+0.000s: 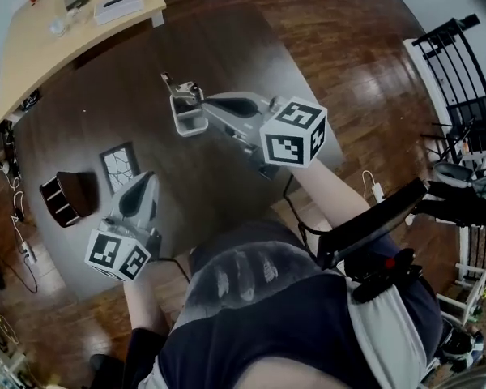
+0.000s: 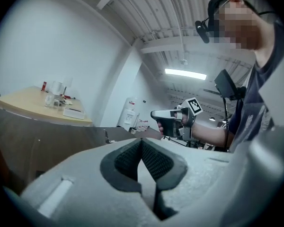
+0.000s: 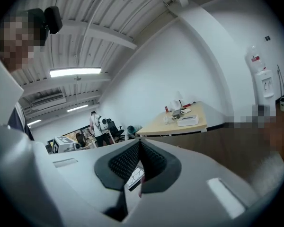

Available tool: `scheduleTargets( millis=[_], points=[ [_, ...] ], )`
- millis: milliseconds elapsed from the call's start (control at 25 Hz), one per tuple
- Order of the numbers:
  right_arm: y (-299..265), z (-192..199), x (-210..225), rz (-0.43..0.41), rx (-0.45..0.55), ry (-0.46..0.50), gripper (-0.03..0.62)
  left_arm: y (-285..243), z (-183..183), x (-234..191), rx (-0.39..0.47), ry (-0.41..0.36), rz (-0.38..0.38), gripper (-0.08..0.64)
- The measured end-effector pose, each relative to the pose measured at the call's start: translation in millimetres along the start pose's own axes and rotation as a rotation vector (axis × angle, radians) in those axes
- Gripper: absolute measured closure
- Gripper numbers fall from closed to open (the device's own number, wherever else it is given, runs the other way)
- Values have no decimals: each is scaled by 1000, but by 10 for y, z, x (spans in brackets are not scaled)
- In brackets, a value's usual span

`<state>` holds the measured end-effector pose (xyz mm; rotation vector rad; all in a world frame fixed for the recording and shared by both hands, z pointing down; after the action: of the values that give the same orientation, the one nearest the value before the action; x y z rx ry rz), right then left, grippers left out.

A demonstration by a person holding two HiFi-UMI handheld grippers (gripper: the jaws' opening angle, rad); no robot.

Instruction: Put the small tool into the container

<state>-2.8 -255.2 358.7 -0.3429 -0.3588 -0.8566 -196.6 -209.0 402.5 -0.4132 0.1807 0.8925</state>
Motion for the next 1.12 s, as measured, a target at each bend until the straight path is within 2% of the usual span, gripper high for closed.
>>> scheduleTargets(
  millis=[160,400,560,720,1000,1120],
  points=[
    [412,137,-133,23,32,-54,591,-188,-57,271,-4,-49,88,561],
    [1233,250,-319,73,139,-84,591,-477,-120,972,-18,-97,242,561],
    [2039,650,-319,160,165,-142,591,-718,14,1722,-48,-176,319,561],
    [2894,909,-413,185,286,-223,591,-924,198,2556,-97,-262,424,561],
    [4198,1247,-551,293,455,-285,591,-1271,494,3863,-159,-352,614,561],
    [4692,1329,-645,313,507,-288,591,-1372,640,4428,-173,-387,684,561]
  ],
)
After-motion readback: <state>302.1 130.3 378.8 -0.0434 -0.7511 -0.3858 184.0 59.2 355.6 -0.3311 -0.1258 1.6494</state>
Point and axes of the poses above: the fingertips, and each gripper's own axes: y backward along the fingers, x to its right, z out of its underside, the point moved 4 cm from there along y, backward along the fingers, and after that the axes turned 10 degrees about -z, right-handed, at the moved point
